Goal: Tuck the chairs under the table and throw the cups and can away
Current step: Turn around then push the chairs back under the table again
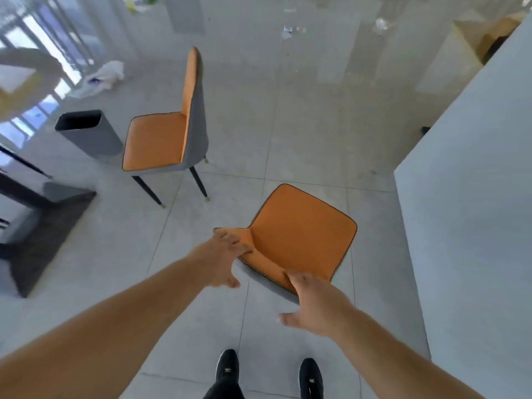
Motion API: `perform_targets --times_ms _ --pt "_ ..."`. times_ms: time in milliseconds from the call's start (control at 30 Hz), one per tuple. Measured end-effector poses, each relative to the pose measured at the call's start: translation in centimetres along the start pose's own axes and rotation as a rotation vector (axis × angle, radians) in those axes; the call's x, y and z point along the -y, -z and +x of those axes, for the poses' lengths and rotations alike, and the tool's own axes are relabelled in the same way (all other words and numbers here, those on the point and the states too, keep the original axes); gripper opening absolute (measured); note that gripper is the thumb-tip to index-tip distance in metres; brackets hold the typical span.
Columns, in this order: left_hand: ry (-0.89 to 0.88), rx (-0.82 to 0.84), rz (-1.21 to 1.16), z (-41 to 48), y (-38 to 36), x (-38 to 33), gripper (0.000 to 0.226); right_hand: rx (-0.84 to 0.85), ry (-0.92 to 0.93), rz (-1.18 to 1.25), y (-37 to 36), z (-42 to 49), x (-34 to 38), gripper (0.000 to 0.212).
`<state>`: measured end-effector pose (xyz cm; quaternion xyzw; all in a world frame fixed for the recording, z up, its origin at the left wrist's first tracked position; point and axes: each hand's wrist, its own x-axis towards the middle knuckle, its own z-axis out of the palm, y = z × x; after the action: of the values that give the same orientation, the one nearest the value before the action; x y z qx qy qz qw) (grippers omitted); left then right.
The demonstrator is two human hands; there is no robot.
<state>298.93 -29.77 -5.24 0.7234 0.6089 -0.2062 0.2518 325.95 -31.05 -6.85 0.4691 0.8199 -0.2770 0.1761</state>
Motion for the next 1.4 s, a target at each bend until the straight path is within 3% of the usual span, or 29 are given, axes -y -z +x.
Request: perform_targets --times_ms 100,167,467,733,933,1133,1400 --pt "-0.019 -0.235 -0.082 1.1 -2.3 0.1 0.056 -0.073 0.063 -0.127 -1.4 1.7 -1.2 0.071" --pt "-0.026 -0.336 -0.132 1.6 -3.0 0.7 0.042 -0.079 0.116 -0.161 -1.1 2.8 -1.5 0.064" --pt "0.174 -0.408 -0.2 -2.9 -7.2 3.3 0.018 -0.005 0.341 -0.377 2.4 6.9 1.3 0.061" --pt "0.523 -0.496 -0.44 -11.4 -13.3 7.0 0.016 0.013 0.596 -0.464 6.5 13.9 13.8 0.049" --pt "0.758 -0.503 -0.525 -18.9 -17.6 10.5 0.017 0.127 0.75 -0.528 4.2 17.1 25.7 0.049" --pt "0.909 -0.458 -0.57 -25.0 -20.6 16.3 0.02 0.254 0.796 -0.601 -0.4 18.7 35.5 0.05" --pt "1.022 -0.388 -0.803 -28.0 -23.1 25.7 0.038 0.226 0.881 -0.625 -1.8 23.8 46.5 0.059"
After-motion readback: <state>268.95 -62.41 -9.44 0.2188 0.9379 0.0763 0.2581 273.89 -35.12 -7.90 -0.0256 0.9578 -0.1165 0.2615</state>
